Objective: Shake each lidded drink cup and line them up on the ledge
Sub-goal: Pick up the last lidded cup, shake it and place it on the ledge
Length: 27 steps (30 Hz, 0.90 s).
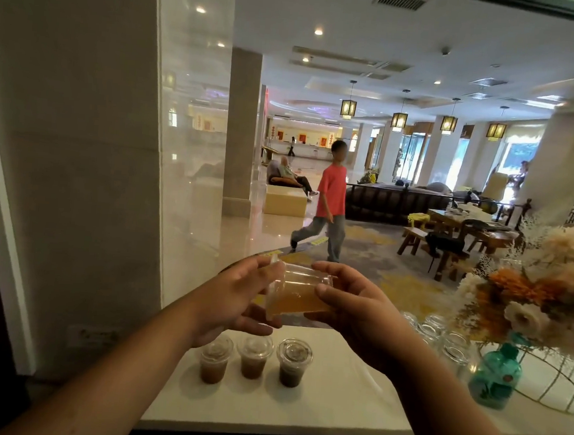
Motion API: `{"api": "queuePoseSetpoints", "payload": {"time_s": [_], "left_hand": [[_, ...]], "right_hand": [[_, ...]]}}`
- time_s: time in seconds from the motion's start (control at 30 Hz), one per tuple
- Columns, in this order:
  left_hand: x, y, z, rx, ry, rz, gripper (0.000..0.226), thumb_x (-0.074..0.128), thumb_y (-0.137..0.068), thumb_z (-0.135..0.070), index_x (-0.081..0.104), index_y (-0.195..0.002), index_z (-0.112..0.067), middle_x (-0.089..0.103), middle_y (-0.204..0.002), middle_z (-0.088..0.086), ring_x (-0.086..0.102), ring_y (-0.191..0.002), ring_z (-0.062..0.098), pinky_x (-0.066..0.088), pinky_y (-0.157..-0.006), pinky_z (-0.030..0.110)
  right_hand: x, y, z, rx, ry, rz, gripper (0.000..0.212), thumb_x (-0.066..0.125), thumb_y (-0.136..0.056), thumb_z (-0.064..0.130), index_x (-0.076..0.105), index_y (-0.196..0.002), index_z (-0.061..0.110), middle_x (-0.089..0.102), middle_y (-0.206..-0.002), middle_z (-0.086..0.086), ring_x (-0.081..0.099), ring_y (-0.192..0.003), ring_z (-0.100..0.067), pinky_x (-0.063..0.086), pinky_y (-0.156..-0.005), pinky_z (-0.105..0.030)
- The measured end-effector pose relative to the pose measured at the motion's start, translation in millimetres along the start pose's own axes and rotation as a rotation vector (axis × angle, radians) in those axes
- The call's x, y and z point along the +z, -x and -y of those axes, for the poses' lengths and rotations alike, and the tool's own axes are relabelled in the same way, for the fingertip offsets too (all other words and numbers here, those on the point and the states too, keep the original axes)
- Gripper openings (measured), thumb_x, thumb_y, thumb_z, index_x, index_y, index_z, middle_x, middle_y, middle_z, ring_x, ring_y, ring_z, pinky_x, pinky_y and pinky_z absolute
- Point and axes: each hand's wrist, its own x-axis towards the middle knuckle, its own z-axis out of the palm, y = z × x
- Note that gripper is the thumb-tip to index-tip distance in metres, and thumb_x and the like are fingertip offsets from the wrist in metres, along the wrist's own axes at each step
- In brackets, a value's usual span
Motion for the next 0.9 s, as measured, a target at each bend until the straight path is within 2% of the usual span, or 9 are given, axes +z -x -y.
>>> {"api": "queuePoseSetpoints", "payload": {"time_s": [0.07,0.13,0.23,0.33,0.4,0.47,0.63,0.73,0.9], "left_hand": [[2.0,-1.8,0.6,0.012,0.038,-0.014,0.064,0.072,-0.078,-0.061,0.054,-0.135,-0.038,0.067,-0.133,0.013,0.077,-0.104,0.037,0.065,-0.089,0.049],[5.1,-3.6,5.0,0.036,0.175,-0.007,0.062,0.080,-0.082,-0.043,0.055,-0.138,-0.035,0.065,-0.139,0.015,0.074,-0.112,0.039,0.064,-0.087,0.047],[13.8,-6.0,19.6,0.050,0.527,0.031,0.068,0.083,-0.084,-0.025,0.055,-0.146,-0.028,0.059,-0.145,0.021,0.068,-0.122,0.044,0.058,-0.102,0.055],[31.6,-5.7,28.8,0.029,0.798,0.053,0.085,0.096,-0.068,-0.034,0.060,-0.143,-0.019,0.060,-0.146,0.025,0.063,-0.129,0.047,0.052,-0.108,0.060],[47.0,-2.9,26.6,-0.032,0.847,0.047,0.070,0.080,-0.079,-0.055,0.067,-0.136,-0.016,0.067,-0.140,0.024,0.067,-0.123,0.045,0.054,-0.100,0.056],[59.1,-2.4,27.4,-0.106,0.894,0.020,0.074,0.055,-0.088,-0.072,0.073,-0.131,-0.014,0.069,-0.137,0.023,0.069,-0.115,0.041,0.054,-0.094,0.050],[74.1,-5.2,31.4,-0.133,1.004,-0.002,0.078,0.044,-0.091,-0.077,0.081,-0.118,-0.014,0.071,-0.133,0.023,0.074,-0.094,0.035,0.055,-0.086,0.043],[74.9,-9.4,34.4,-0.150,1.015,0.002,0.078,0.043,-0.091,-0.078,0.082,-0.113,-0.013,0.072,-0.130,0.022,0.075,-0.091,0.033,0.056,-0.082,0.041],[76.3,-12.6,39.4,-0.162,1.045,0.004,0.078,0.044,-0.091,-0.077,0.083,-0.110,-0.013,0.072,-0.130,0.023,0.074,-0.091,0.033,0.055,-0.082,0.041]], "right_hand": [[-0.2,0.4,-0.4,0.011,0.000,-0.007,0.035,0.066,-0.091,0.008,0.065,-0.126,0.011,0.076,-0.113,-0.012,0.072,-0.104,-0.032,0.057,-0.093,-0.048],[0.6,-0.6,5.0,0.040,0.047,-0.042,0.033,0.068,-0.092,0.017,0.065,-0.124,0.009,0.074,-0.114,-0.017,0.072,-0.100,-0.036,0.059,-0.090,-0.045],[5.7,-3.8,28.4,-0.002,0.204,-0.067,0.032,0.069,-0.092,0.017,0.063,-0.122,0.005,0.074,-0.102,-0.015,0.069,-0.081,-0.031,0.059,-0.081,-0.042],[16.4,-9.9,61.1,-0.094,0.593,-0.078,0.039,0.071,-0.091,0.026,0.062,-0.127,0.014,0.071,-0.103,-0.009,0.069,-0.076,-0.024,0.061,-0.075,-0.039],[23.4,-15.7,80.2,-0.162,0.912,-0.072,0.048,0.070,-0.090,0.042,0.060,-0.132,0.022,0.070,-0.110,-0.003,0.071,-0.083,-0.019,0.064,-0.075,-0.037],[30.2,-20.5,94.9,-0.205,1.118,-0.042,0.055,0.065,-0.089,0.054,0.060,-0.135,0.026,0.067,-0.122,0.000,0.069,-0.097,-0.016,0.062,-0.084,-0.038],[41.4,-24.9,112.2,-0.220,1.287,0.040,0.057,0.060,-0.090,0.059,0.062,-0.134,0.025,0.066,-0.130,0.000,0.063,-0.109,-0.014,0.053,-0.088,-0.031],[43.8,-23.9,112.5,-0.226,1.306,0.040,0.057,0.061,-0.090,0.058,0.061,-0.136,0.024,0.064,-0.131,-0.001,0.060,-0.113,-0.015,0.048,-0.086,-0.028],[43.6,-22.2,109.5,-0.235,1.308,0.036,0.057,0.061,-0.089,0.058,0.062,-0.135,0.024,0.064,-0.131,-0.003,0.061,-0.114,-0.017,0.051,-0.088,-0.029]]}}
